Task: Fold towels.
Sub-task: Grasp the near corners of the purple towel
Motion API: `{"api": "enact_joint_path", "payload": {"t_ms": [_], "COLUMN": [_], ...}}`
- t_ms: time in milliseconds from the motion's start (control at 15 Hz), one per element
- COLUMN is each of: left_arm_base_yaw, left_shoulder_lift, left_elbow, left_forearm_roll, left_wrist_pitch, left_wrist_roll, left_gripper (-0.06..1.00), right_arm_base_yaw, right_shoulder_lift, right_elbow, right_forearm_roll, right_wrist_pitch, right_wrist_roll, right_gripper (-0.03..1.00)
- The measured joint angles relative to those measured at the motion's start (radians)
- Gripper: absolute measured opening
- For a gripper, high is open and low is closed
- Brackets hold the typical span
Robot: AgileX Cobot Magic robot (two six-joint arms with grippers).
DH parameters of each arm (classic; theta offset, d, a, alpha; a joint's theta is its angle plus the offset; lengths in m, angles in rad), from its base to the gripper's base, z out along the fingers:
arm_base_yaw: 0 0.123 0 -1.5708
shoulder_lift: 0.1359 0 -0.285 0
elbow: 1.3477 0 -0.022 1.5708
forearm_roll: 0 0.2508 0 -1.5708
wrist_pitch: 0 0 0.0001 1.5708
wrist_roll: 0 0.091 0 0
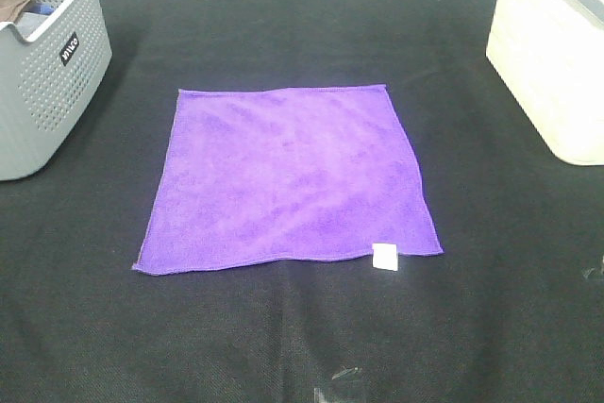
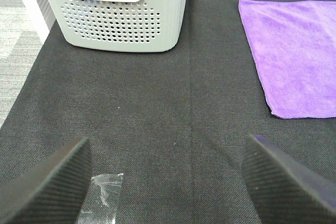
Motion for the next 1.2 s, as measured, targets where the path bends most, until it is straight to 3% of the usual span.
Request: {"api": "enact_joint_path", "payload": {"t_ms": [67, 133, 333, 1200], "left_arm_base_yaw": [0.000, 0.000, 0.000, 0.000], "left_shoulder_lift": [0.000, 0.000, 0.000, 0.000], "left_elbow": [0.000, 0.000, 0.000, 0.000], "left_forearm_roll": [0.000, 0.007, 0.006, -0.017], "left_wrist_pitch": [0.000, 0.000, 0.000, 0.000], "left_wrist_roll": [0.000, 0.014, 0.022, 0.022], "left_gripper": [0.73, 0.88, 0.97, 0.99], "right_arm_base_yaw": [0.000, 0.000, 0.000, 0.000], "right_shoulder_lift": [0.000, 0.000, 0.000, 0.000], "right_elbow": [0.000, 0.000, 0.000, 0.000], "right_forearm_roll": [0.000, 0.000, 0.000, 0.000], "right_wrist_pitch": [0.000, 0.000, 0.000, 0.000], "right_wrist_roll": [0.000, 0.000, 0.000, 0.001], "right_gripper": [0.77, 0.77, 0.77, 0.77]}}
